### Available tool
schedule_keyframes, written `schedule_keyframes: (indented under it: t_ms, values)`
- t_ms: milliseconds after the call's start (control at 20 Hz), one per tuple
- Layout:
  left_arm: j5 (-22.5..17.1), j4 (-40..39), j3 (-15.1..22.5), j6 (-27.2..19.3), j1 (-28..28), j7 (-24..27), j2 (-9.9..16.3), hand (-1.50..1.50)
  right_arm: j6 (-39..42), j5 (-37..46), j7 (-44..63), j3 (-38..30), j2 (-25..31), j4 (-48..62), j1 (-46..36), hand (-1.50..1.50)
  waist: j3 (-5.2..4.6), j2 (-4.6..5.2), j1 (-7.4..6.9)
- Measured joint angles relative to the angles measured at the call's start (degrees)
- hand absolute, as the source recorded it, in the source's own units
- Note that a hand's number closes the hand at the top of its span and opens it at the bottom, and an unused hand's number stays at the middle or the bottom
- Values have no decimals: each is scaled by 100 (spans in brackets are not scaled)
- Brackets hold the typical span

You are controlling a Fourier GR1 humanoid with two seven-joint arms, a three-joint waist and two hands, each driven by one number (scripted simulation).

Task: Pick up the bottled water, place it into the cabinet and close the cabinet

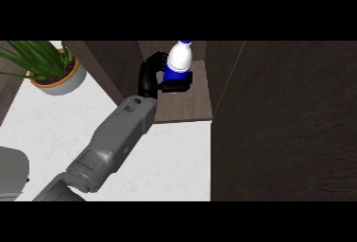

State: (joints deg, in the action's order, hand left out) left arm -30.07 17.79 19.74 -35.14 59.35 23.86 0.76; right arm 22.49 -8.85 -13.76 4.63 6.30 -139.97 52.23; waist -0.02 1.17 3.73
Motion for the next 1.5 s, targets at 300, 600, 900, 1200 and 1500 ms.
schedule_keyframes:
  t_ms: [300,600,900,1200,1500]
  values:
    - [-154,-519,-437,-104,214,362,85,150,122,-55,-75,-21,5,90,-39,-150,-5,46,99]
    - [75,-986,-385,-324,527,540,229,-150,213,-98,-116,-79,38,148,-108,-150,-6,78,160]
    - [208,-1283,-362,-582,716,685,237,-150,366,-191,-209,-137,89,210,-72,-150,-7,98,239]
    - [166,-1197,-461,-17,872,818,277,-150,413,-232,-150,-93,101,207,-90,-150,-14,99,202]
    - [-65,-838,-770,660,900,1359,230,-150,490,-274,-175,-131,123,225,-56,-150,-11,52,104]
